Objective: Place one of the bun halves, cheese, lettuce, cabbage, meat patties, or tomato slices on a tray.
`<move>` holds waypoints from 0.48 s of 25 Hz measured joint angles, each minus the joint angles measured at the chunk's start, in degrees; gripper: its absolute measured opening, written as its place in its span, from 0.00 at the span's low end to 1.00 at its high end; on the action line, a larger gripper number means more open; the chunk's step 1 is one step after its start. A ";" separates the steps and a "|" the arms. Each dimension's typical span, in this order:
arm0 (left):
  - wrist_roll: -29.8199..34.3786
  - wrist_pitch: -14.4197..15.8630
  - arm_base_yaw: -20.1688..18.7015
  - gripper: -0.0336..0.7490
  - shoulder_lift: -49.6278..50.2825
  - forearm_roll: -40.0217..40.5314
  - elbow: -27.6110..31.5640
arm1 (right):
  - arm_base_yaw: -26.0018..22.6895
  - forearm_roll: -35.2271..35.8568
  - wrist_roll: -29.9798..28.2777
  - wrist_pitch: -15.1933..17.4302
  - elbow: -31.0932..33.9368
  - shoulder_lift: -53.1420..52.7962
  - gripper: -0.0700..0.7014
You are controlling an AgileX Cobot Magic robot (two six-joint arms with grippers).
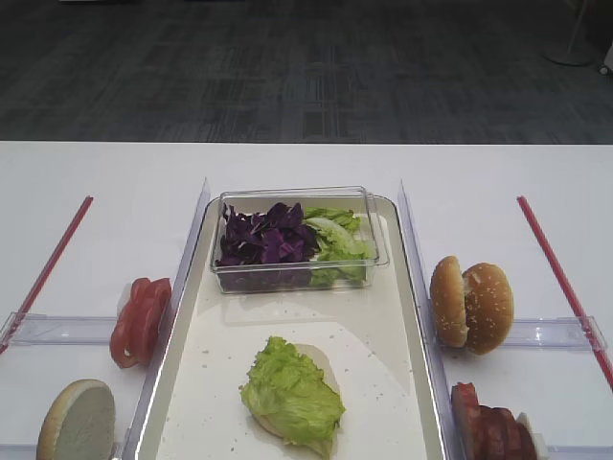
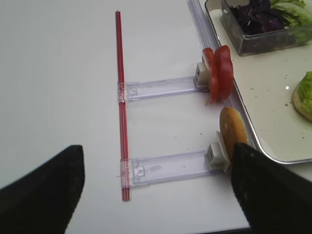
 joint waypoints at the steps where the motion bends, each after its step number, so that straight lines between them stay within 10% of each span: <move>1: 0.00 0.00 0.00 0.76 0.00 0.00 0.00 | 0.00 0.00 -0.30 0.00 0.00 0.00 0.14; 12: 0.00 0.00 0.00 0.76 0.00 0.00 0.00 | 0.00 0.00 -0.30 0.00 0.00 0.00 0.14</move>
